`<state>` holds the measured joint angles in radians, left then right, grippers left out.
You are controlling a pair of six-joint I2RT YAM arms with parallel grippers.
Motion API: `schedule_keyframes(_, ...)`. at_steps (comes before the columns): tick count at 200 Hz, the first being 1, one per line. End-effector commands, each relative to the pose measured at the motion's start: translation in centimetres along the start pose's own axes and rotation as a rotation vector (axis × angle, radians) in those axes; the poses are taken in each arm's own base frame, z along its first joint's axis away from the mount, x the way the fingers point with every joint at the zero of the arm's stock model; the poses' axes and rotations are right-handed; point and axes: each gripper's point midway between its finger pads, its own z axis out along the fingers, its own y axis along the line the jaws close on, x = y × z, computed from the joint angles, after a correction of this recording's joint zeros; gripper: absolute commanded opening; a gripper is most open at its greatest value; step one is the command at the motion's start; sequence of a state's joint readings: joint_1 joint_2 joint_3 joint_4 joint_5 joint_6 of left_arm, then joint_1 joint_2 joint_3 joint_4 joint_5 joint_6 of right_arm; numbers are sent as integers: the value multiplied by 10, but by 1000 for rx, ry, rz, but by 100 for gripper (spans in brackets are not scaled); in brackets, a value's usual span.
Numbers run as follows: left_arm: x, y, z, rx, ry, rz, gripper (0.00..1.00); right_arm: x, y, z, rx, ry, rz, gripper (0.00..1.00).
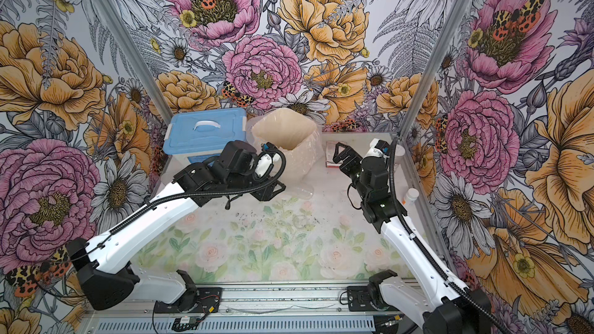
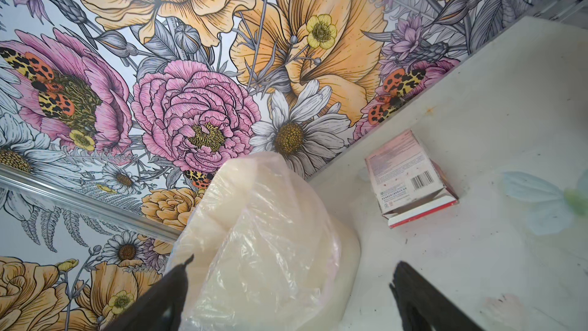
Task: Empty the moldy dried flower tea in the jars
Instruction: Place the jar at the center of the board.
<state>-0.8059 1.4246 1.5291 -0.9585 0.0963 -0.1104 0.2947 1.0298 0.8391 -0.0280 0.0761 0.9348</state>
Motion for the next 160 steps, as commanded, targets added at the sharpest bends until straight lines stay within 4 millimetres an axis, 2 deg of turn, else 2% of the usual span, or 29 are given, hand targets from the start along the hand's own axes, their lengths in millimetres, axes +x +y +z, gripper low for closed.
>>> schedule_keyframes(1, 18, 17, 13, -135, 135, 82, 38, 17, -12, -1, 19, 71, -37, 99)
schedule_keyframes(33, 22, 21, 35, -210, 234, 142, 38, 24, -23, -6, 39, 99, -51, 99)
schedule_keyframes(89, 17, 23, 59, -262, 321, 222, 37, 31, -36, -13, 58, 118, -50, 99)
schedule_keyframes(113, 16, 20, 64, -249, 346, 243, 37, 33, -36, -13, 55, 126, -48, 99)
schedule_keyframes(115, 20, 22, 72, -250, 372, 245, 37, 33, -37, -13, 57, 126, -48, 99)
schedule_keyframes(119, 22, 22, 77, -248, 386, 251, 37, 34, -37, -13, 57, 128, -48, 99)
schedule_keyframes(160, 20, 21, 87, -237, 412, 278, 38, 33, -37, -13, 53, 133, -49, 99)
